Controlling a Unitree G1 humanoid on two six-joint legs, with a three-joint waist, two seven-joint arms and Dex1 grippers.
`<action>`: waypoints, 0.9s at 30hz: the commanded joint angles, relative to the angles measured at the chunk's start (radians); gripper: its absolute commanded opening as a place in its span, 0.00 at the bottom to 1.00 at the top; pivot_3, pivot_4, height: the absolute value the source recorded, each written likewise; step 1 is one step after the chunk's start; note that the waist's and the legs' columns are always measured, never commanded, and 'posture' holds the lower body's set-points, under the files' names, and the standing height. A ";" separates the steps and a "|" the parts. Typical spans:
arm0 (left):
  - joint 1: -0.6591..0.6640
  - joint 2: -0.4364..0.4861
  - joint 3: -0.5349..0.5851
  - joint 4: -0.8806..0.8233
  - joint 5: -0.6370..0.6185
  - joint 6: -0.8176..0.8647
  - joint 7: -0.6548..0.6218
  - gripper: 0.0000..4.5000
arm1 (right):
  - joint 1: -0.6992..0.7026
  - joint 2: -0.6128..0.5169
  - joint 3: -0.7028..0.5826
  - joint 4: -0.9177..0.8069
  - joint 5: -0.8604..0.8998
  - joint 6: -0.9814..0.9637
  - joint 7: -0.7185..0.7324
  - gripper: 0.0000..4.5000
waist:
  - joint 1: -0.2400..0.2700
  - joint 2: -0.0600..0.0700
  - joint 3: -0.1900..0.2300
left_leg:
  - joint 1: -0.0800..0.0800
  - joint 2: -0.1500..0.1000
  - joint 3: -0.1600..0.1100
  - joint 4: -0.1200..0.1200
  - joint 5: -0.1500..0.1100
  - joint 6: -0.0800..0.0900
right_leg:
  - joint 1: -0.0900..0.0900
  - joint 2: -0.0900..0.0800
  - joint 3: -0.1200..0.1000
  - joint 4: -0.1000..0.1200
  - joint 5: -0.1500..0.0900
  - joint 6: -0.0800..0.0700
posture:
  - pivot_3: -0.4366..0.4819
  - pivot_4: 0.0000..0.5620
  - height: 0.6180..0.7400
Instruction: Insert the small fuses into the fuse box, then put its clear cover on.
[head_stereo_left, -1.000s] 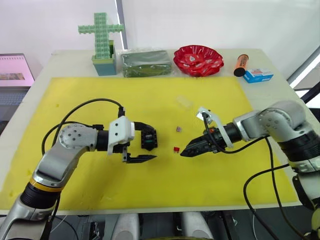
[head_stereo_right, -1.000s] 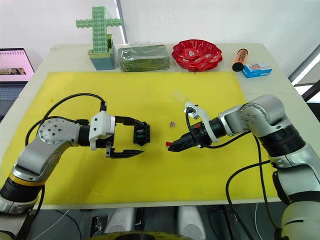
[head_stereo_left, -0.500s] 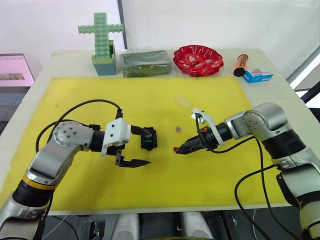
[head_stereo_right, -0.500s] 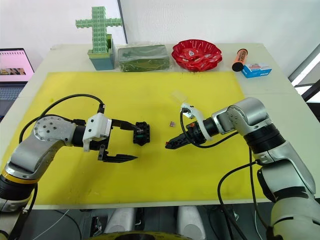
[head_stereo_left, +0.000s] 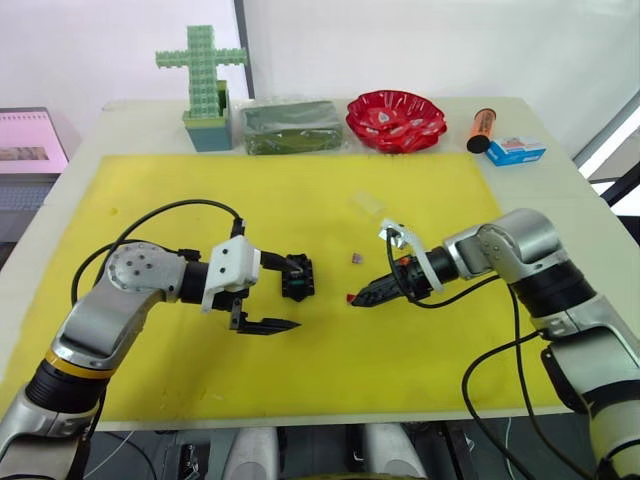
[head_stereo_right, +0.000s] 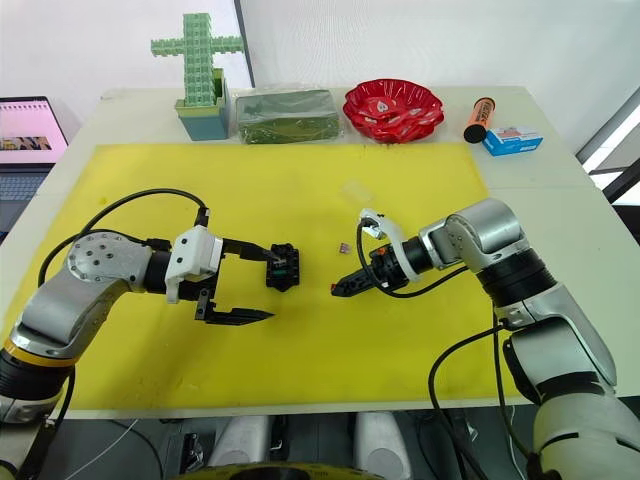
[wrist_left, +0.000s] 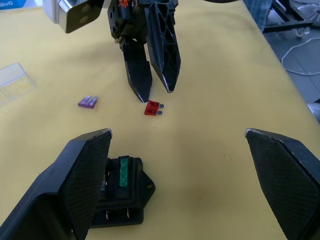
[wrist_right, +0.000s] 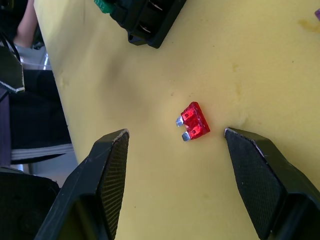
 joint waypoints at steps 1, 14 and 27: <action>-0.014 0.004 0.019 -0.011 0.007 -0.016 0.007 1.00 | -0.015 0.013 -0.021 0.005 -0.010 0.003 0.022 0.71 | 0.000 0.000 0.000 | 0.000 0.000 0.000 0.000 0.000 0.000 | 0.000 0.000 0.000 0.000 0.000 0.000 | 0.48 0.27 1.00; -0.006 0.005 0.023 -0.021 0.004 -0.011 0.021 1.00 | -0.021 0.048 -0.030 0.034 -0.039 0.013 0.039 0.67 | -0.002 0.000 0.000 | 0.000 0.000 0.000 0.000 0.000 0.000 | 0.000 0.000 0.000 0.000 0.000 0.000 | 0.48 0.27 1.00; -0.006 0.002 0.024 -0.017 0.000 -0.006 0.028 1.00 | -0.030 0.057 -0.028 0.061 -0.070 0.009 0.052 0.43 | -0.001 0.000 0.000 | 0.000 0.000 0.000 0.000 0.000 0.000 | 0.000 0.000 0.000 0.000 0.000 0.000 | 0.48 0.27 1.00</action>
